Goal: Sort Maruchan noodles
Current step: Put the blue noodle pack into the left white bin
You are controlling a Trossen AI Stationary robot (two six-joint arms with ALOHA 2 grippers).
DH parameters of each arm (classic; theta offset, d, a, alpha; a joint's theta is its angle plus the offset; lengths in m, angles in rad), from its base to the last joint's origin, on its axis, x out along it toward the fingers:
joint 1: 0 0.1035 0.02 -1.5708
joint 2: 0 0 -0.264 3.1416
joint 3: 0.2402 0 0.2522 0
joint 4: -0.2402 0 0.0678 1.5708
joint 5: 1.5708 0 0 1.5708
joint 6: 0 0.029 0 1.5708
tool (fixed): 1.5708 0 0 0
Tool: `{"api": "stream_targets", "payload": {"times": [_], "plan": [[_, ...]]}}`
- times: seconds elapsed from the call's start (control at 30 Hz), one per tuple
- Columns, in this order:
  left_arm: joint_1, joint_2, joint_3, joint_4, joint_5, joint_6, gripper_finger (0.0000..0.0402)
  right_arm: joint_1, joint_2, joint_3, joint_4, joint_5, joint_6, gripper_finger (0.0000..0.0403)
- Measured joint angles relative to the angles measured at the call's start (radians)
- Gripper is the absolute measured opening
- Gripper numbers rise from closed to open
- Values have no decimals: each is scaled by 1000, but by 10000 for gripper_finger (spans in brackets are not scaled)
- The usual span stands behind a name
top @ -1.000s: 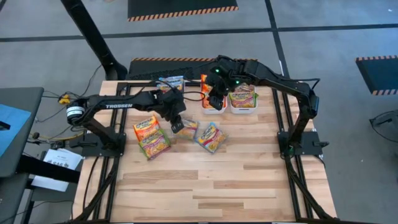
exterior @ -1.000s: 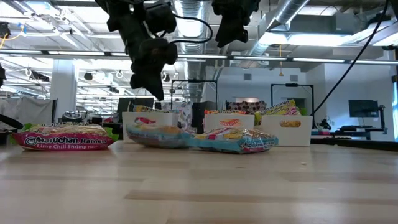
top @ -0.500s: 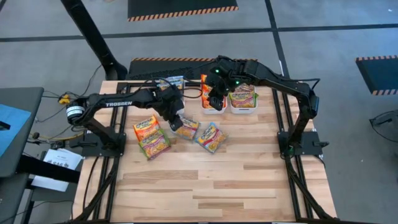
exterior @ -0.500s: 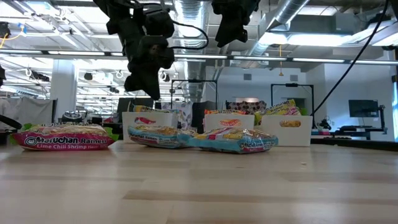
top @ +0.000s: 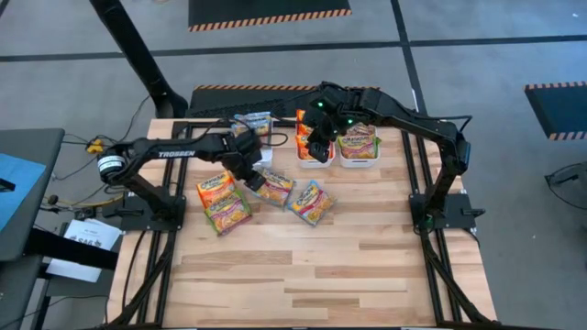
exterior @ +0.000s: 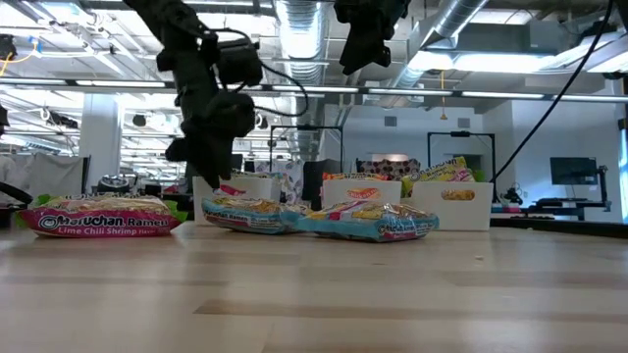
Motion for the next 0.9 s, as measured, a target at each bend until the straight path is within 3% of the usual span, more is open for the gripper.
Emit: {"api": "stream_targets", "payload": {"times": [0.33,0.53,0.9], "plan": [[17,0,-107,169,3,-147,139,0,0,0,1,0,0,147],[17,1,-197,359,85,-259,139,0,0,0,1,0,0,147],[17,-1,-280,409,40,-302,139,0,0,0,1,0,1,147]]}}
